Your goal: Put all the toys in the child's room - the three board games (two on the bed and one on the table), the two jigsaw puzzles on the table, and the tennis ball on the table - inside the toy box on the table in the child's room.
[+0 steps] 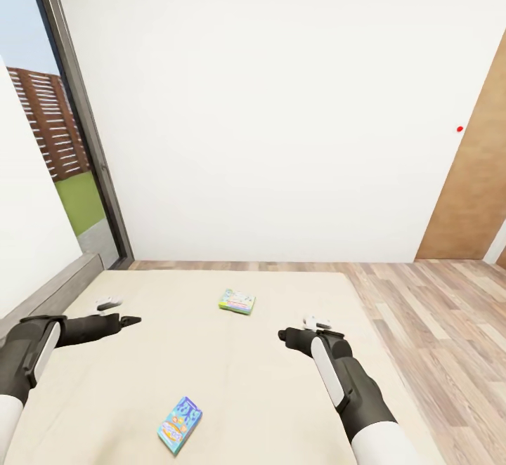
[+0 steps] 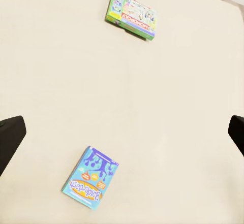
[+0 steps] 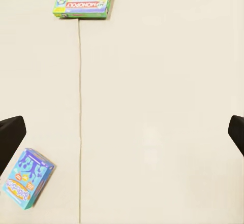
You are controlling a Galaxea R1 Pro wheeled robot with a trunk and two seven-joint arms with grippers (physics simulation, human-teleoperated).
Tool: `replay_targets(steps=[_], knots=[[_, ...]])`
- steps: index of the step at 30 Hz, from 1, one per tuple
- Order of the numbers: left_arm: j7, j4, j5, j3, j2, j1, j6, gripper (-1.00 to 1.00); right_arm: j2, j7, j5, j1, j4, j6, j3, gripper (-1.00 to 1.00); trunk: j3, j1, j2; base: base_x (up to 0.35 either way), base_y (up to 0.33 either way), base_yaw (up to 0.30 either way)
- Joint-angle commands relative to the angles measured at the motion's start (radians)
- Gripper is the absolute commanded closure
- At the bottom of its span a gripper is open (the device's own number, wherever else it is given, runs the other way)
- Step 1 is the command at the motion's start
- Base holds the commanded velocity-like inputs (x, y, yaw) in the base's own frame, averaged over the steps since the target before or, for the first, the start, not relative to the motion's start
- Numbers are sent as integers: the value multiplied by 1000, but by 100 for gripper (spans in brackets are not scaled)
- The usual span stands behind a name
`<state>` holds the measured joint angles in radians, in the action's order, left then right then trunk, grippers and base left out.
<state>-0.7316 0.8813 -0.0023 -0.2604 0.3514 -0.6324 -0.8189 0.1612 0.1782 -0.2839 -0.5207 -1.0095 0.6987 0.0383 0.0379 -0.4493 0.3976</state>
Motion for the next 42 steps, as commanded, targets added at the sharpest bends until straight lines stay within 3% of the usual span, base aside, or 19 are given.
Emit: replay_targets(steps=[1, 5, 10, 14, 15, 18, 23, 36, 42], knots=[[0, 0, -1, -1, -3, -1, -5, -100, 0, 9, -11, -1, -1, 3, 2, -100, 2, -1, 2, 0, 0, 0], [38, -5, -15, 18, -14, -1, 10, -100, 0, 10, -12, -1, -2, 2, 2, -100, 2, -1, 2, 0, 0, 0], [170, -37, -37, 52, -46, -1, 47, -100, 0, 12, -12, -1, -3, 0, 2, -100, 2, -1, 2, 0, 0, 0], [342, -149, -42, 60, -106, -7, 148, -100, 0, 12, -12, -1, -2, -15, 2, -100, 2, -1, 2, 0, 0, 0], [520, -250, -43, 62, -168, -11, 237, -100, -1, 12, -10, -1, 0, -22, 1, -100, 2, -1, 2, 0, 0, 0], [584, -276, -43, 62, -187, -11, 267, -100, -1, 13, -8, -1, 1, -24, 1, -100, 2, -1, 2, 0, 0, 0], [612, -287, -42, 64, -196, -12, 279, -100, -2, 15, -5, -1, 3, -26, 1, -100, 2, -1, 2, 0, 0, 0], [608, -278, -35, 61, -195, -12, 276, -100, -2, 15, -7, -1, 31, -33, -2, -100, 2, -1, 2, 0, 0, 0], [606, -276, -30, 57, -189, -14, 235, -100, -2, 13, -9, -1, 33, -31, -1, -100, 2, -1, 2, 0, 0, 0]])
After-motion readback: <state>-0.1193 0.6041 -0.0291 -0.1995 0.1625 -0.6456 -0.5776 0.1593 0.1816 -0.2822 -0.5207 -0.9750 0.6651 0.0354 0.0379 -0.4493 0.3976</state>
